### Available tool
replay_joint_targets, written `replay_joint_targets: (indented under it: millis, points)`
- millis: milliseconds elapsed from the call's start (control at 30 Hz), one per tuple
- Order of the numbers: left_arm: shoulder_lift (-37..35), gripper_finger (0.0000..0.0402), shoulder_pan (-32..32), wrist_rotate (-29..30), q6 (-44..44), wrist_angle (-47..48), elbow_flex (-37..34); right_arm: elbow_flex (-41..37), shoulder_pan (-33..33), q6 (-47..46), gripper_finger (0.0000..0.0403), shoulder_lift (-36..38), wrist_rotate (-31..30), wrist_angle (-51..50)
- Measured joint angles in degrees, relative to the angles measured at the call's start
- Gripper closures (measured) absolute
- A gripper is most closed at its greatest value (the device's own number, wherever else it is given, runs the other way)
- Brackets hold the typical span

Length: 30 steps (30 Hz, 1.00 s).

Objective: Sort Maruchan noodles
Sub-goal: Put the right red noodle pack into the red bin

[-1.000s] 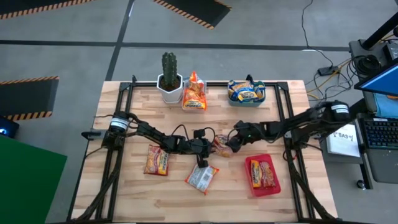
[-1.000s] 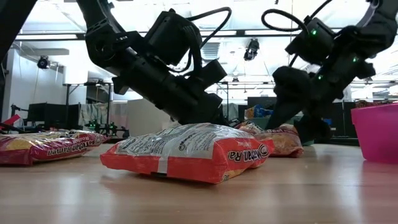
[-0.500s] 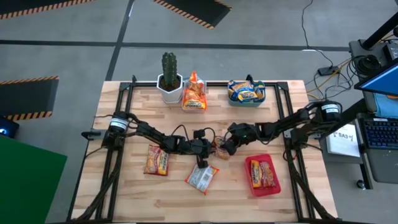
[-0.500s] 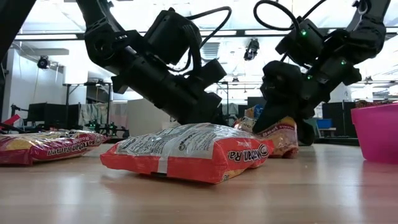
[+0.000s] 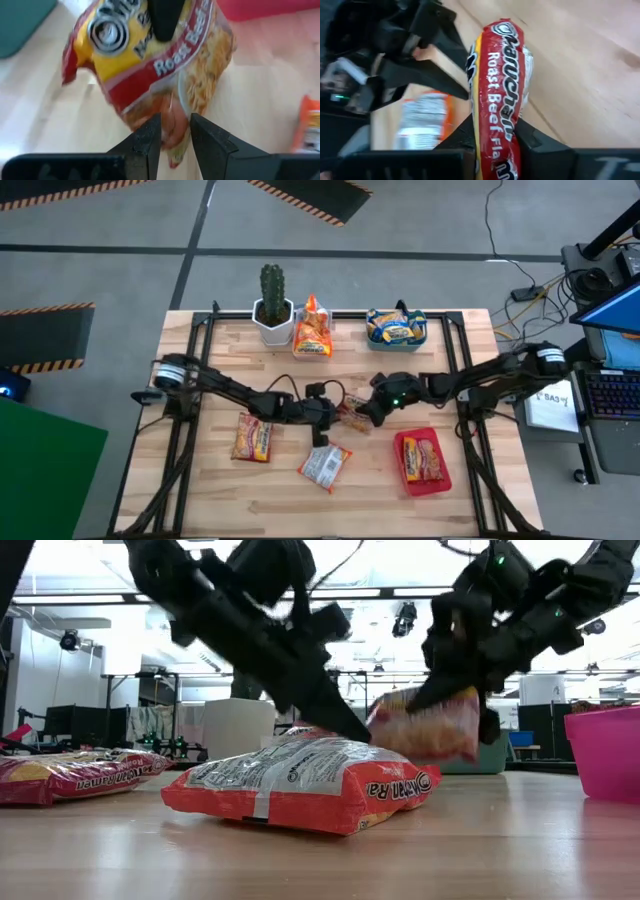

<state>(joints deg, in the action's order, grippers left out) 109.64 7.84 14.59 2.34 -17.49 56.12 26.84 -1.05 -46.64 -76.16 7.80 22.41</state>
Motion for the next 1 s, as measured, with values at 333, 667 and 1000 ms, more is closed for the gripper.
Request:
replay_joint_targets:
  millis: [333, 667, 1000]
  points:
    - [-15.01, 0.0314, 2.23, 0.0, -6.68, 10.37, 0.0, 9.47, 0.84, -6.81, 0.0359, 17.24, 13.28, -28.15]
    - [-21.97, 0.0314, 4.43, 0.0, -7.77, 13.02, -0.08, 24.38, 11.62, -16.69, 0.036, 21.09, 23.45, -73.9]
    - [-21.54, 0.0314, 4.72, 0.0, -5.37, 12.99, -0.53, 19.29, 17.32, -20.93, 0.036, 20.16, 21.95, -77.63]
